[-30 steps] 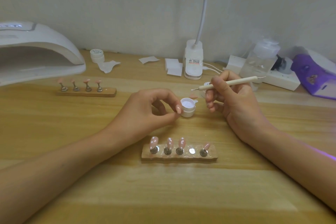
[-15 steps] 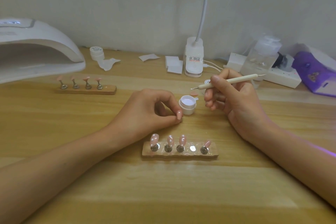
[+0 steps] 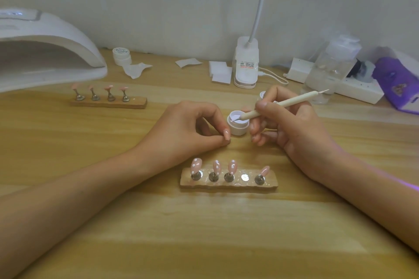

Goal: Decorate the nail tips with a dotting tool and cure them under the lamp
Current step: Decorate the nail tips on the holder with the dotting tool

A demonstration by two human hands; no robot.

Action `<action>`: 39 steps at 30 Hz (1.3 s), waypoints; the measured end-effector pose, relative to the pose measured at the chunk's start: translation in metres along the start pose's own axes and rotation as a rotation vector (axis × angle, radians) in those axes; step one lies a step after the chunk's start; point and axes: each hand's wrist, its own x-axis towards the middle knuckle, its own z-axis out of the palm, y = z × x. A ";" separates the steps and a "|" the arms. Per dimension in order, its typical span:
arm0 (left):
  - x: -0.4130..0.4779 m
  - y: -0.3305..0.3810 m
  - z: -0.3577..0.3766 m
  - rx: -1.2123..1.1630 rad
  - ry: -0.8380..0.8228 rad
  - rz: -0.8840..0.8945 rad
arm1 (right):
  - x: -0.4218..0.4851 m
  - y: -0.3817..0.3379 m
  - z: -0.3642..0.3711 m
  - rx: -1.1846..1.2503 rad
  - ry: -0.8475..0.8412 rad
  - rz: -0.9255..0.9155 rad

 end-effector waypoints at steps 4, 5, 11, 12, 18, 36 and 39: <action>0.000 0.000 0.000 -0.007 0.000 -0.006 | 0.000 0.000 0.001 -0.043 -0.011 0.004; 0.000 0.000 0.000 -0.009 0.000 -0.007 | 0.000 0.001 0.002 -0.050 -0.013 0.003; 0.000 0.000 0.001 -0.014 0.008 -0.011 | 0.000 0.000 0.004 -0.071 -0.020 0.003; 0.001 0.000 0.001 -0.011 0.007 -0.010 | 0.000 0.000 0.004 -0.073 -0.022 0.004; 0.001 -0.001 0.001 -0.002 0.011 -0.008 | 0.000 0.001 0.004 -0.089 -0.033 0.002; 0.001 -0.004 0.001 -0.020 0.004 0.014 | 0.000 0.001 0.004 -0.115 -0.038 0.015; 0.001 -0.004 0.001 -0.020 0.003 0.015 | -0.001 0.000 0.004 -0.116 -0.038 0.014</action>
